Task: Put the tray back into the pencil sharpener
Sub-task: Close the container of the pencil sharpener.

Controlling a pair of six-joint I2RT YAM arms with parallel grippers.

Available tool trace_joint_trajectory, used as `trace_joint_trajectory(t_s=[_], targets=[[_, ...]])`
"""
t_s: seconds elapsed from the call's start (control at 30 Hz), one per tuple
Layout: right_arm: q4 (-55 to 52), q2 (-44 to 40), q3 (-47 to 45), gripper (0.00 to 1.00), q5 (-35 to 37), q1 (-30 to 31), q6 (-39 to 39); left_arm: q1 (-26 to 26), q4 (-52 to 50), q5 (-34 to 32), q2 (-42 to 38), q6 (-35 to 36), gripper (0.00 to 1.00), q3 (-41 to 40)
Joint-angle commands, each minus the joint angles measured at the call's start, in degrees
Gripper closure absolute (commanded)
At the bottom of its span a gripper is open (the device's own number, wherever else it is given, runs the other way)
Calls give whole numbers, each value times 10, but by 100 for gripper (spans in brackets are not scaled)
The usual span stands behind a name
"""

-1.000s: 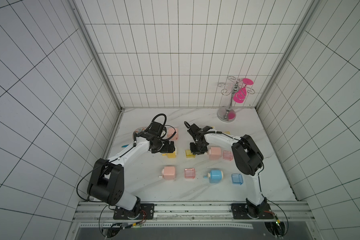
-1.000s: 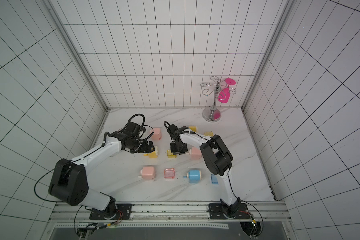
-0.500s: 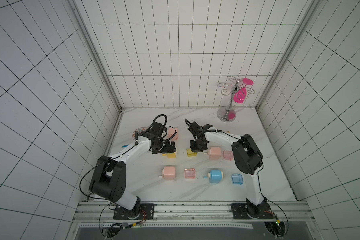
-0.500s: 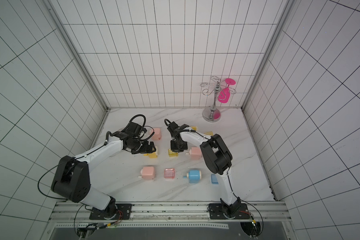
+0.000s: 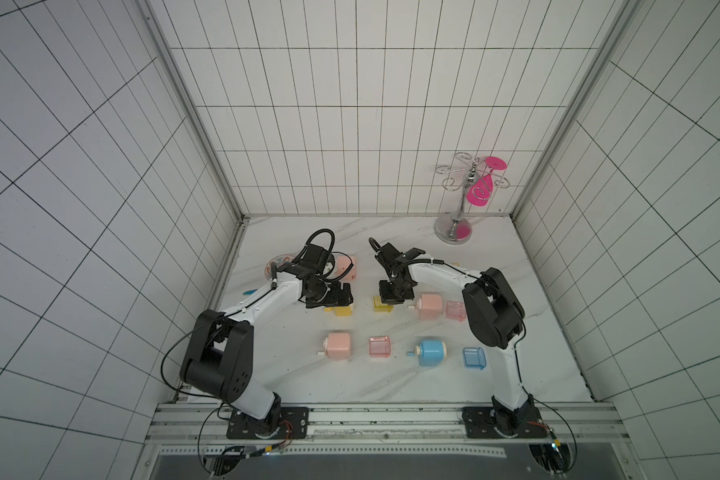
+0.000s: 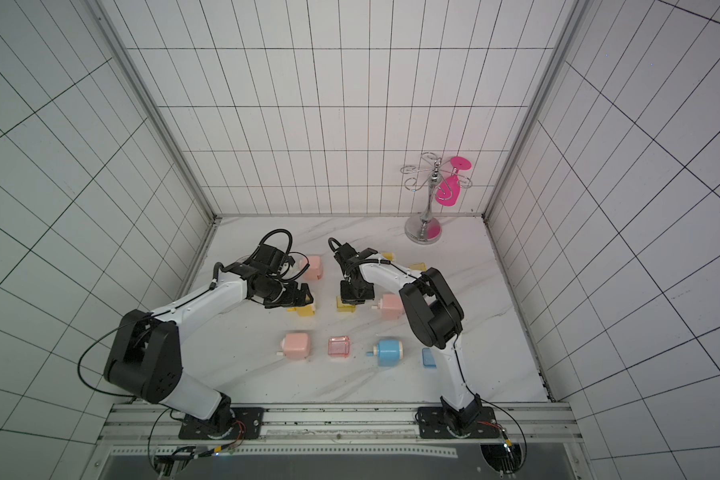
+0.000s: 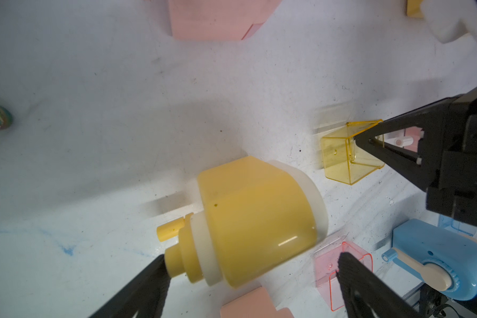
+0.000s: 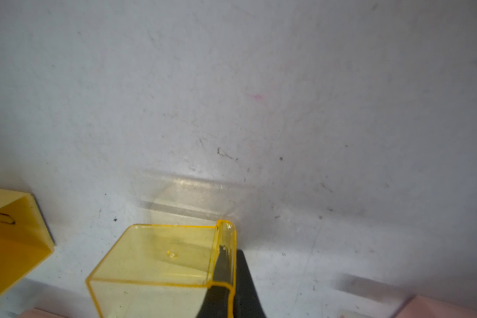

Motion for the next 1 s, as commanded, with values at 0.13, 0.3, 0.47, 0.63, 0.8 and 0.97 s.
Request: trace_joint_trajectory(t_s=[0.13, 0.3, 0.47, 0.63, 0.8, 0.97], targets=[[-3, 9, 35, 94, -7, 20, -5, 3, 9, 7, 13, 4, 3, 7], [-10, 22, 57, 94, -3, 33, -4, 4, 8, 5, 16, 3, 3, 9], [-31, 37, 83, 94, 10, 42, -5, 4, 7, 5, 18, 3, 3, 14], [-56, 51, 109, 93, 26, 51, -4, 4, 9, 8, 21, 1, 3, 17], [-75, 62, 131, 91, 41, 63, -2, 3, 8, 9, 20, 1, 3, 17], [-86, 72, 148, 90, 48, 73, 0, 3, 10, 9, 20, 1, 3, 16]])
